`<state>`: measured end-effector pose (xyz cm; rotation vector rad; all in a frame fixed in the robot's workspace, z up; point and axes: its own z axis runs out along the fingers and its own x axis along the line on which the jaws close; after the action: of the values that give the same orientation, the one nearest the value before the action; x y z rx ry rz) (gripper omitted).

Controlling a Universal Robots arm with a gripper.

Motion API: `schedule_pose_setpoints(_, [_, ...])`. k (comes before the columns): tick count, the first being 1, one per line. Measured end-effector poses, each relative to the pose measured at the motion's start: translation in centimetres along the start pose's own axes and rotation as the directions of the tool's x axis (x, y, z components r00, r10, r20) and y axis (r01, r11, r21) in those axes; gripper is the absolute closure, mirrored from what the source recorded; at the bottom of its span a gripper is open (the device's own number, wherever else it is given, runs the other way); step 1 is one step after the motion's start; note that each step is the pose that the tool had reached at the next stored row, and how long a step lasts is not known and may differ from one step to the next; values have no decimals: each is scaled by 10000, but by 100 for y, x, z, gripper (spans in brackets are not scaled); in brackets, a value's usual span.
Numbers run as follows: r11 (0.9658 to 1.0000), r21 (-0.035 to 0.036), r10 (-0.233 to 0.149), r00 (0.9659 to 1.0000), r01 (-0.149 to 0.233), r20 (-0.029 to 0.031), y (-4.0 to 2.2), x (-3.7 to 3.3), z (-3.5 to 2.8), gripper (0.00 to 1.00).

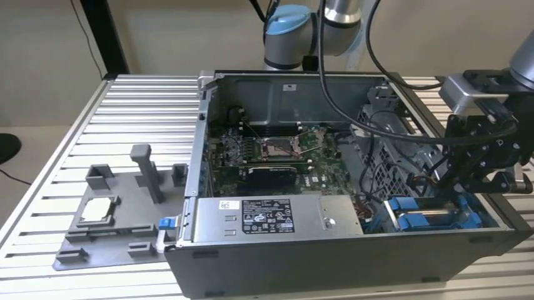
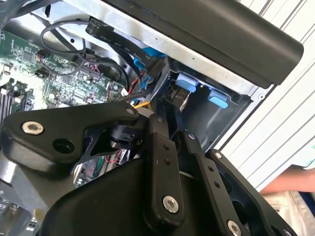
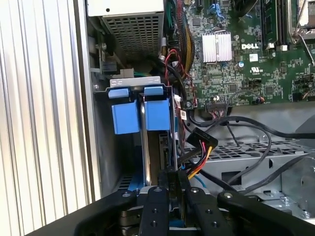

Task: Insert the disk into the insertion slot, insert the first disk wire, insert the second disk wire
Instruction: 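Insert the first disk wire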

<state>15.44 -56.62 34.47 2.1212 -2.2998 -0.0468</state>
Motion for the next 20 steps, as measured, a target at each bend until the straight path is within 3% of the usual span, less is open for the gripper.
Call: schedule_pose_setpoints(20, [9991,-2,-414,9991,414,-13,-1,2,38,100])
